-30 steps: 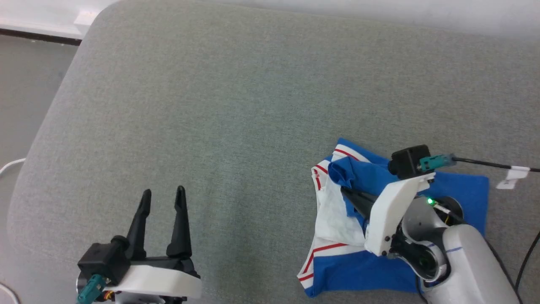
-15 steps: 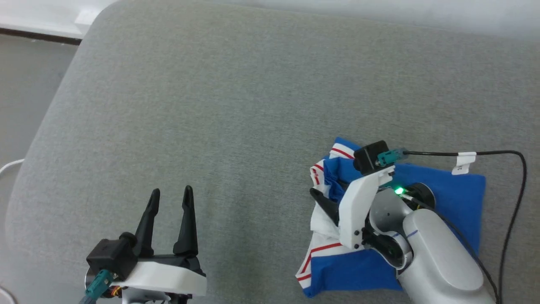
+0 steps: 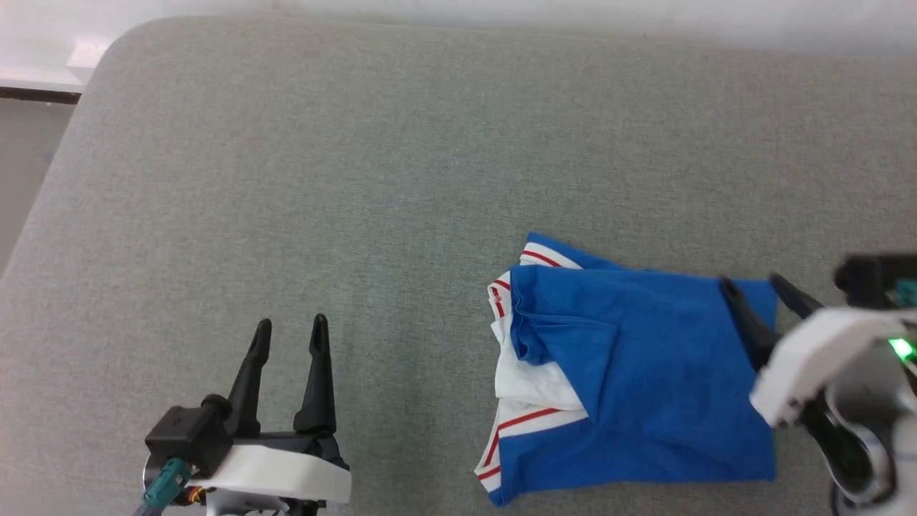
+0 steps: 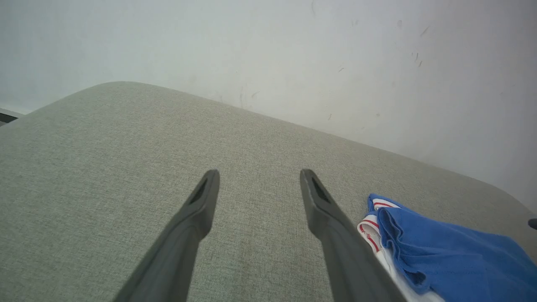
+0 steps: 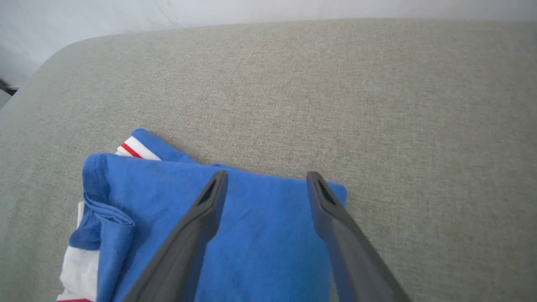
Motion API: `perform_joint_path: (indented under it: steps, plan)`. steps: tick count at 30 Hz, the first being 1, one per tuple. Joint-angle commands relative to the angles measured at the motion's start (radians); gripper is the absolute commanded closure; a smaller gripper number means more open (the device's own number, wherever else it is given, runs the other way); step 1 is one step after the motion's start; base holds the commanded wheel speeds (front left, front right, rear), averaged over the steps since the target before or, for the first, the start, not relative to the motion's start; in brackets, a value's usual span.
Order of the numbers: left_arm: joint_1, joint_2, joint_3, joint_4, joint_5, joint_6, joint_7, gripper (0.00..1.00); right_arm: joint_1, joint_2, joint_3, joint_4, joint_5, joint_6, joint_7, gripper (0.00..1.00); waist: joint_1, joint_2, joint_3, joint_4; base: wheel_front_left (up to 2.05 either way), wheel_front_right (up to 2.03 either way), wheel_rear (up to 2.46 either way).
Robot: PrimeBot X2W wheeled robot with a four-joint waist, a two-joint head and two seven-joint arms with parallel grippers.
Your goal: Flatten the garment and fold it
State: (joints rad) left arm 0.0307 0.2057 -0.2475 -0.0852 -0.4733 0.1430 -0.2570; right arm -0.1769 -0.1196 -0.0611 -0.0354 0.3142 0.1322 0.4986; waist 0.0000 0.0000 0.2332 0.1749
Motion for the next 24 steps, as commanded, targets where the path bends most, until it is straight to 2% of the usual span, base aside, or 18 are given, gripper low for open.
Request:
perform_joint_path:
  steps: [1, 5, 9, 16, 21, 22, 23, 24]
  plan:
    - [0.004, 0.002, 0.001, -0.004, 0.008, 0.0, -0.005, 0.0, 0.039, 0.005, -0.021, -0.035, -0.007, -0.002, 0.012, 0.0, 0.0, 0.0, 0.004, -0.006, 0.0, 0.0, 0.0]
    - [0.007, 0.001, 0.001, -0.003, 0.006, -0.002, -0.005, 0.0, 0.145, 0.015, -0.092, -0.12, -0.014, -0.002, 0.057, 0.0, 0.0, 0.0, 0.01, -0.017, 0.0, 0.0, 0.0]
    - [0.001, 0.001, -0.004, 0.001, 0.006, -0.007, -0.005, 0.0, 0.196, 0.034, -0.133, -0.117, -0.008, -0.002, 0.094, 0.0, 0.0, 0.0, 0.015, -0.016, 0.0, 0.0, 0.0]
    - [-0.021, 0.011, -0.016, 0.004, 0.019, -0.008, 0.003, 0.0, 0.186, 0.057, -0.163, -0.003, 0.026, -0.002, 0.12, 0.0, 0.0, 0.0, 0.013, 0.016, 0.0, 0.0, 0.0]
    - [-0.032, 0.015, -0.026, -0.003, 0.024, -0.006, 0.014, 0.0, 0.145, 0.064, -0.141, 0.102, 0.066, -0.002, 0.131, 0.0, 0.0, 0.0, 0.01, 0.035, 0.0, 0.0, 0.0]
    - [-0.033, 0.015, -0.028, -0.005, 0.025, -0.006, 0.016, 0.0, 0.138, 0.065, -0.133, 0.118, 0.082, -0.002, 0.134, 0.54, 0.0, 0.0, 0.009, 0.037, 0.0, 0.0, 0.0]
    - [-0.034, 0.015, -0.031, -0.007, 0.026, -0.006, 0.018, 0.0, 0.132, 0.066, -0.125, 0.13, 0.094, -0.002, 0.135, 1.0, 0.0, 0.0, 0.008, 0.039, 0.0, 0.0, 0.0]
    - [-0.035, 0.015, -0.035, -0.008, 0.028, -0.005, 0.02, 0.0, 0.129, 0.066, -0.117, 0.142, 0.098, -0.002, 0.141, 1.0, 0.0, 0.0, 0.007, 0.04, 0.0, 0.0, 0.0]
